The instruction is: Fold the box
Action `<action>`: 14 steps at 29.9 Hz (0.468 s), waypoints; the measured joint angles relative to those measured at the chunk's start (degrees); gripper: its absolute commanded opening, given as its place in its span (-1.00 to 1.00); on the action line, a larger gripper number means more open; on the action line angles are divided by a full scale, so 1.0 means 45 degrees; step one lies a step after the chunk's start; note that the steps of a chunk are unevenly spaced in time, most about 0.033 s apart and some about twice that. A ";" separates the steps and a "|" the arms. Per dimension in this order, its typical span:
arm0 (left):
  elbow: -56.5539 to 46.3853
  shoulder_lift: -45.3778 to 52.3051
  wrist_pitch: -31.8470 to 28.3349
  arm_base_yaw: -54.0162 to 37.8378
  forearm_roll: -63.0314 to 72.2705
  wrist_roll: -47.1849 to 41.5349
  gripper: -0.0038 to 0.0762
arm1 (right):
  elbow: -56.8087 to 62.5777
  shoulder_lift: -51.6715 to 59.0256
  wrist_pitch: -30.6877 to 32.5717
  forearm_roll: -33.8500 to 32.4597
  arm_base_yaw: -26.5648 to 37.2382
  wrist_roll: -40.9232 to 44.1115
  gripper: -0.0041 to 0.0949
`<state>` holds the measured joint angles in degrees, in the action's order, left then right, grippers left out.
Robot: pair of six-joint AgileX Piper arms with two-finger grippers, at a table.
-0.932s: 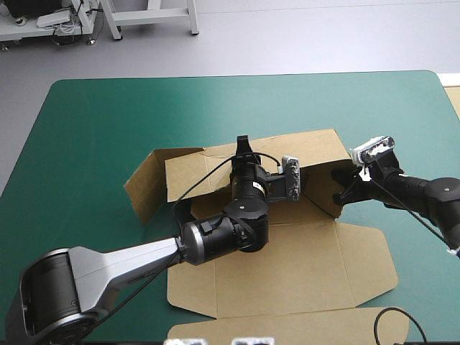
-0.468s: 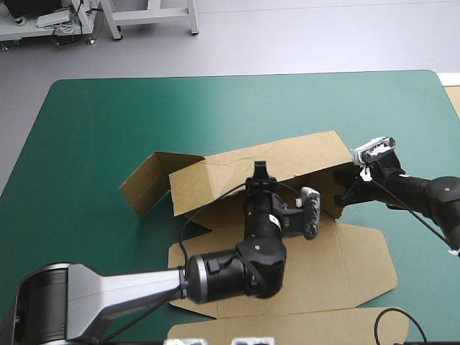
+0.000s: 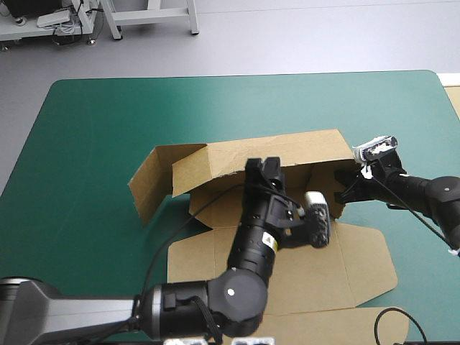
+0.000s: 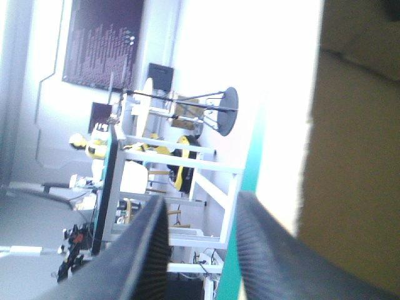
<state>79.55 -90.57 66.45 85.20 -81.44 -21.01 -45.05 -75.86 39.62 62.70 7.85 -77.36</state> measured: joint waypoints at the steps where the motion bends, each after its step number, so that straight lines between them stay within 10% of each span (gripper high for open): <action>1: 0.0000 0.0250 -0.0054 -0.0318 -0.0154 -0.0179 -0.89 | 0.0000 0.0000 0.0001 0.0000 0.0000 0.0057 -0.91; 14: 0.2938 0.2445 -0.1968 -0.8948 0.6181 -0.0158 -0.88 | -0.1303 -0.0143 -0.0011 -0.2570 -0.0833 0.4548 -0.91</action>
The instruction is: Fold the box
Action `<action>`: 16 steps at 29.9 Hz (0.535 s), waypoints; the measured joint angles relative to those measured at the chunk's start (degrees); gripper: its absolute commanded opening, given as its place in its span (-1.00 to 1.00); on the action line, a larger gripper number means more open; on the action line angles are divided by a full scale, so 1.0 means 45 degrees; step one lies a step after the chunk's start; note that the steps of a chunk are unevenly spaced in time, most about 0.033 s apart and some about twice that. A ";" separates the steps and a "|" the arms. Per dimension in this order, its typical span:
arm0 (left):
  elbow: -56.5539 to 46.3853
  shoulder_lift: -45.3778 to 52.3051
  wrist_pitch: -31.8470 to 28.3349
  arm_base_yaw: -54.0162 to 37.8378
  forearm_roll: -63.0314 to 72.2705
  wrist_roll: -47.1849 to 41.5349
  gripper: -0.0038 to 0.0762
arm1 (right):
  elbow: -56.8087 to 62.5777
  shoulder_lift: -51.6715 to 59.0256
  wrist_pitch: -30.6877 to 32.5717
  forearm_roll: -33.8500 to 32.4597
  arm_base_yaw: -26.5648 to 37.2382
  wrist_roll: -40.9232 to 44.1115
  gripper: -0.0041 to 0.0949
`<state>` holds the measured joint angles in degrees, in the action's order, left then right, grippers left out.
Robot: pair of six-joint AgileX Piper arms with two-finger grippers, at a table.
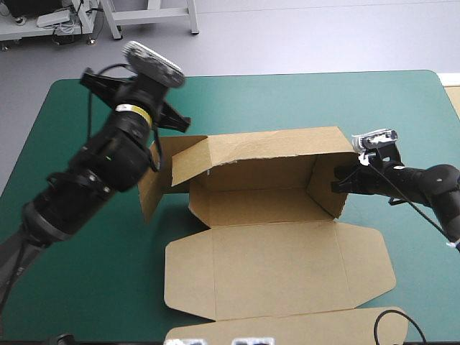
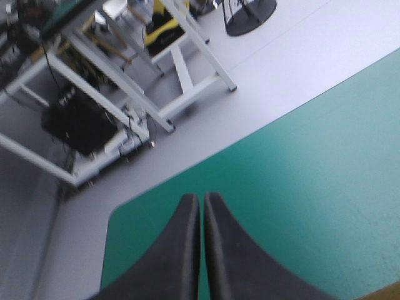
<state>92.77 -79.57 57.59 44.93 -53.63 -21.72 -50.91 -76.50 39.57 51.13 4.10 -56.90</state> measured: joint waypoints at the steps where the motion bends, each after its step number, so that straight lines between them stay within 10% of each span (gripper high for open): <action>1: 0.0298 0.0045 0.0014 -0.0821 0.0934 0.0382 -0.88 | -0.0367 -0.0056 0.0120 -0.0630 -0.0361 0.0836 -0.91; 10: 0.0795 0.0066 0.1351 -0.7099 0.7758 0.2725 -0.88 | -0.5193 -0.2376 0.3589 -0.5332 -0.2532 0.8425 -0.89; 16: 0.0795 0.0066 0.2304 -0.9126 1.0588 0.4274 -0.88 | -0.7851 -0.5348 0.4163 -0.5803 -0.2802 1.0129 -0.30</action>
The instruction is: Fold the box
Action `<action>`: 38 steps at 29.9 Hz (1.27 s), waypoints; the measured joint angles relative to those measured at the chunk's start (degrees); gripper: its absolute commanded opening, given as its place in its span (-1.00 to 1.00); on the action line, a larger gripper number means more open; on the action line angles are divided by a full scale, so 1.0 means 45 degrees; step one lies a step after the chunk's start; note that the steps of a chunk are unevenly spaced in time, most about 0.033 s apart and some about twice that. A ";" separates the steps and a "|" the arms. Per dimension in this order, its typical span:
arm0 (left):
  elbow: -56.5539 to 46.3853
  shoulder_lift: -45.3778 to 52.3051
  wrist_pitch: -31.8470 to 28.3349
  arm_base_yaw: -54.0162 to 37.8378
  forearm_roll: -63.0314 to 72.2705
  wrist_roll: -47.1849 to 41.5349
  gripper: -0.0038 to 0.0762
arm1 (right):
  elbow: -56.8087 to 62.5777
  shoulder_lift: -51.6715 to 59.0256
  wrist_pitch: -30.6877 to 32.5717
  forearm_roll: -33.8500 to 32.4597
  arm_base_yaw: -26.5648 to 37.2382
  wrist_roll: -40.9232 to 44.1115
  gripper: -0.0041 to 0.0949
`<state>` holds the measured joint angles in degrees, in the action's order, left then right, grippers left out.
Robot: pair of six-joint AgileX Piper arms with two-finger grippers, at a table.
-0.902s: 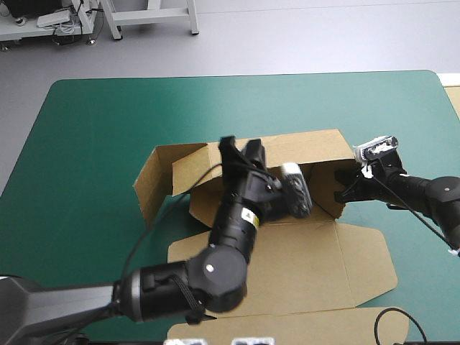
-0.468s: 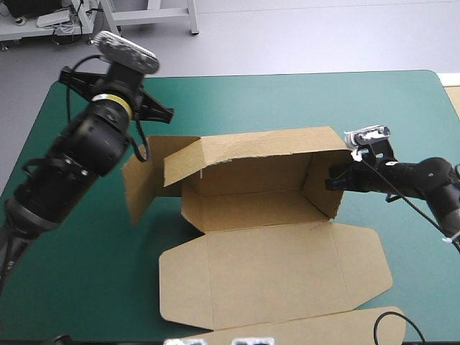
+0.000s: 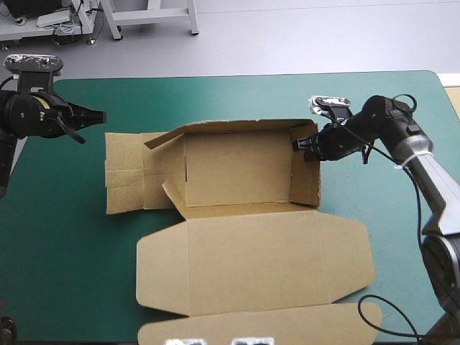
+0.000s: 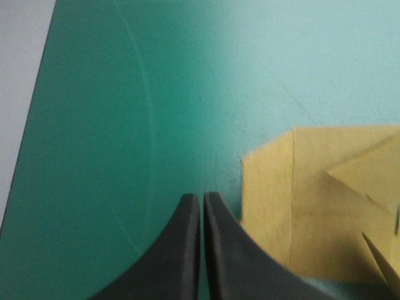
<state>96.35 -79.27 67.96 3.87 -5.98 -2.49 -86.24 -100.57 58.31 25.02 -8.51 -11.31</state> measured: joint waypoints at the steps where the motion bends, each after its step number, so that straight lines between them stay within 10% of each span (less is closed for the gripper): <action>1: 0.0000 0.0000 0.0100 -0.0054 0.0121 0.0114 -0.88 | -0.0313 -0.0333 -0.0001 -0.0045 -0.0008 0.0080 -0.18; 18: 0.0000 -0.0051 0.0853 -0.0158 0.0954 0.1033 -0.88 | -0.5038 0.0132 0.2739 -0.2233 -0.0025 0.1489 -0.02; 38: 0.0000 -0.0063 0.0853 -0.0158 0.0970 0.1703 -0.89 | -0.2907 -0.1354 0.2627 -0.1395 -0.0025 0.3134 -0.03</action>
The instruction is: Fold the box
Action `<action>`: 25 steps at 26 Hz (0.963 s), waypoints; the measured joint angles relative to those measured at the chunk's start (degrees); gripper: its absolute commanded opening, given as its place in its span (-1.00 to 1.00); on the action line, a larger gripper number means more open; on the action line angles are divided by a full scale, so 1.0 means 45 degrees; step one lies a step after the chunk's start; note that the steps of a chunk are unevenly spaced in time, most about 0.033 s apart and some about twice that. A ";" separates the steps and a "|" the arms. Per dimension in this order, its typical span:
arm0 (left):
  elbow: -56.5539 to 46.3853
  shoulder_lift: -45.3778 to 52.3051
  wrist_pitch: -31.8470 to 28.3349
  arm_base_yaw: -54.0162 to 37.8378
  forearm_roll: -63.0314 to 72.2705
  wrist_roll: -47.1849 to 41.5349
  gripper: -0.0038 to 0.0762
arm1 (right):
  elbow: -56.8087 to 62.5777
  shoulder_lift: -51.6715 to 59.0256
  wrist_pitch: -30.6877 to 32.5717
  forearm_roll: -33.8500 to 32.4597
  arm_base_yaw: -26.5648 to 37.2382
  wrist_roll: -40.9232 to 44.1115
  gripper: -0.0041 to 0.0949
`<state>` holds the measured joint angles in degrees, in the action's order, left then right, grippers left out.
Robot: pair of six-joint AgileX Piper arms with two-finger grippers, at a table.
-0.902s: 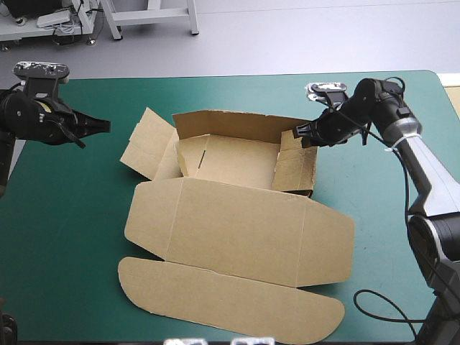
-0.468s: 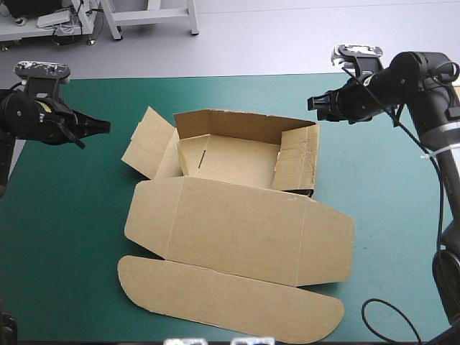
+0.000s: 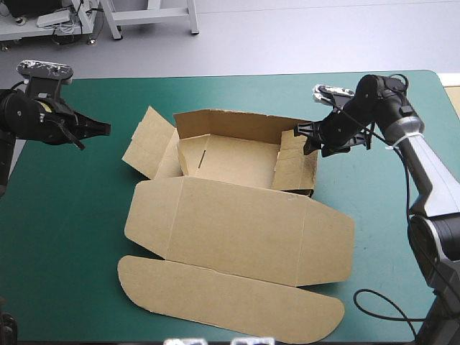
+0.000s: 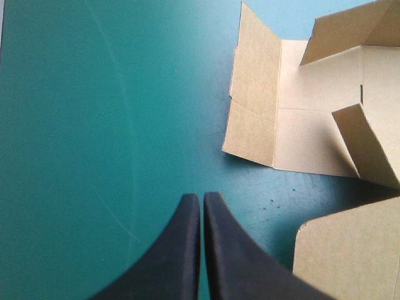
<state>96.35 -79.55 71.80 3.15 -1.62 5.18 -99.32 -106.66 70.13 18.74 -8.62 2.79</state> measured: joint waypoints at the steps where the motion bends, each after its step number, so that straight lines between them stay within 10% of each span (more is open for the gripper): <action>1: 0.0000 0.0000 0.0000 0.0000 0.0000 0.0011 -0.89 | 0.0000 -0.0260 -0.0014 0.0122 0.0000 -0.0051 -0.04; 8: 0.0000 0.0000 0.0000 0.0000 0.0037 0.0034 -0.89 | 0.0000 -0.1883 -0.0045 0.0990 0.0016 -0.0836 -0.94; 18: 0.0000 -0.0011 0.0000 -0.0579 -0.0302 -0.0083 -0.88 | 0.0036 -0.1489 -0.0010 0.2084 0.0031 -0.1772 -0.95; 25: 0.0000 -0.0112 -0.0747 -0.5174 0.3428 0.0582 -0.88 | 0.0036 0.2676 0.0160 0.3905 0.2171 -0.2629 -0.95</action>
<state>96.35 -80.06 68.44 -20.13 13.81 7.80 -99.16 -94.61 70.85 36.31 1.15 -9.04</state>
